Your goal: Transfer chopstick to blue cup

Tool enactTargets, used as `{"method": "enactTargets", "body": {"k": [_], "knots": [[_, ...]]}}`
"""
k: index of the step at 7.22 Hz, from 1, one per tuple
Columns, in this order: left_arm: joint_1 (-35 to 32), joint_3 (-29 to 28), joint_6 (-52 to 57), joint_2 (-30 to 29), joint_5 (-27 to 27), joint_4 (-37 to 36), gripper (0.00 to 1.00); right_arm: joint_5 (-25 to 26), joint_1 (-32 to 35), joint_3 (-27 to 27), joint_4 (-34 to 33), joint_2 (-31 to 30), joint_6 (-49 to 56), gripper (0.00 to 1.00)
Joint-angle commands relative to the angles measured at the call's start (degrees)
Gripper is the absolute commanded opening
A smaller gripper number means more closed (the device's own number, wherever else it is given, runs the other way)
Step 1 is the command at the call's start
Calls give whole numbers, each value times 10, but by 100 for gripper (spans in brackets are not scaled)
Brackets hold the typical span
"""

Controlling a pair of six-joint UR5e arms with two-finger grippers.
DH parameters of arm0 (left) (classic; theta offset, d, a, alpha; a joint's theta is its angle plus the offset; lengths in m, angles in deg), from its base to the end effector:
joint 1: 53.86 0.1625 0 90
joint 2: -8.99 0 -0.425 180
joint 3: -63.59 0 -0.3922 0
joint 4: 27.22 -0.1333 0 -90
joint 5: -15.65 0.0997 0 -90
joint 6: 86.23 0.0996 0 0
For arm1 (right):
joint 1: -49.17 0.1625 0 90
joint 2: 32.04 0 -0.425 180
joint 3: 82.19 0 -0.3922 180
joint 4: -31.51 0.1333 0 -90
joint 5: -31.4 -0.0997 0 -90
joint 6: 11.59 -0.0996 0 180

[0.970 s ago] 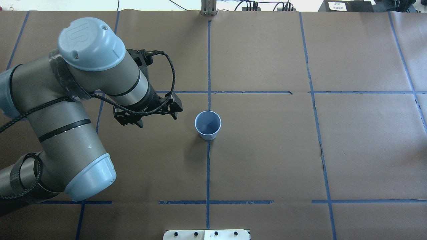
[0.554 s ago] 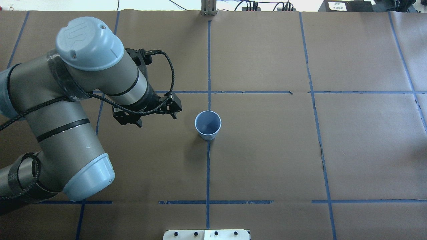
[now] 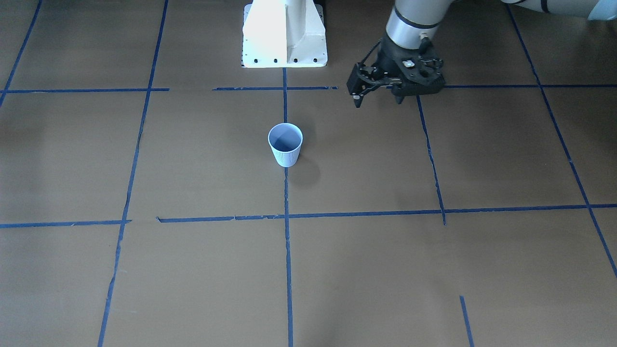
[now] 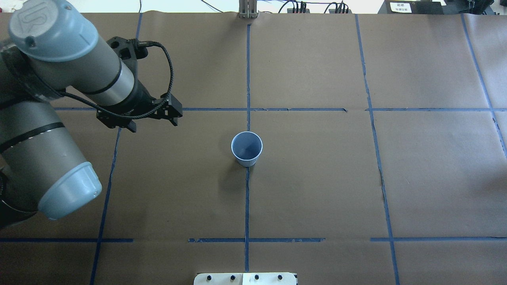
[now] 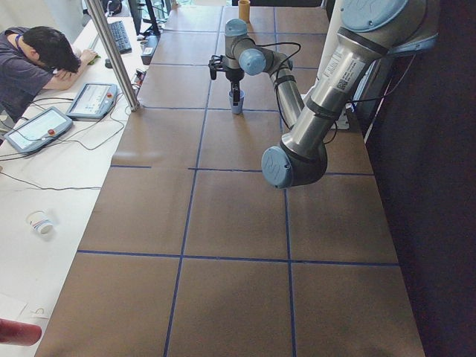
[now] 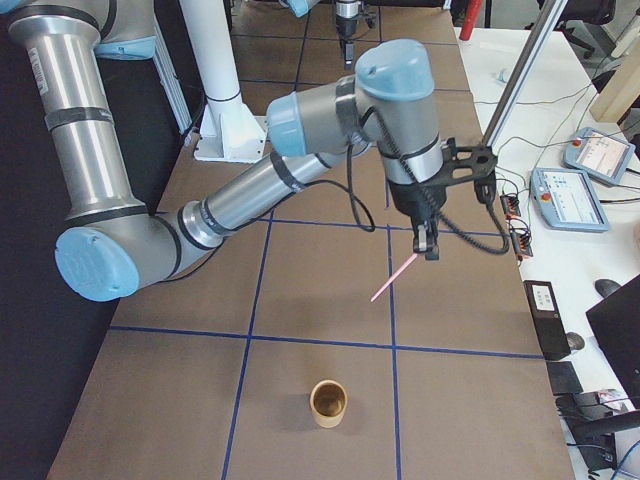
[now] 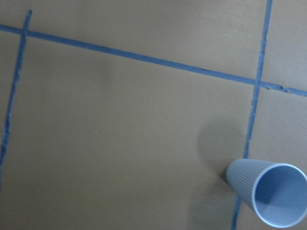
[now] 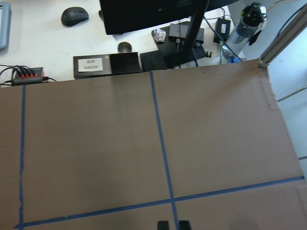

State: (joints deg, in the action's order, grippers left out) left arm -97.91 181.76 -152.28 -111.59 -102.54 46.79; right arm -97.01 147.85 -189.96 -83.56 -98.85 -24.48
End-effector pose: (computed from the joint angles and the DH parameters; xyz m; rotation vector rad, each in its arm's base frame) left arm 0.3371 -0.4461 0.1899 0.0201 0.8676 -0.1450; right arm 0.1583 -0.5634 0.3438 0.2429 -0.6772 0.2672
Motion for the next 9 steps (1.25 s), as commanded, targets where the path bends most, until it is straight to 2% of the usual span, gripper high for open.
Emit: {"method": "enactTargets", "body": {"k": [1,2,3,5,6,8,9], "knots": [[-80,16,117,70,-35,-1,100,4,-133,-14,-13,81,-177,2],[-132,17,189,101,-71,-1,100,2,-166,-16,-16,116,-220,2],[-172,18,242,132,-84,-1,100,25,-217,-19,-15,140,-265,2],[-239,16,357,187,-90,-2,100,123,-351,-12,-15,213,-378,2],[-268,12,407,210,-100,-1,100,147,-383,-13,-16,249,-410,2],[-326,6,499,245,-102,-1,100,165,-445,-16,-16,298,-499,2],[-343,-7,527,249,-102,-1,100,207,-498,-11,-16,327,-533,3]]}}
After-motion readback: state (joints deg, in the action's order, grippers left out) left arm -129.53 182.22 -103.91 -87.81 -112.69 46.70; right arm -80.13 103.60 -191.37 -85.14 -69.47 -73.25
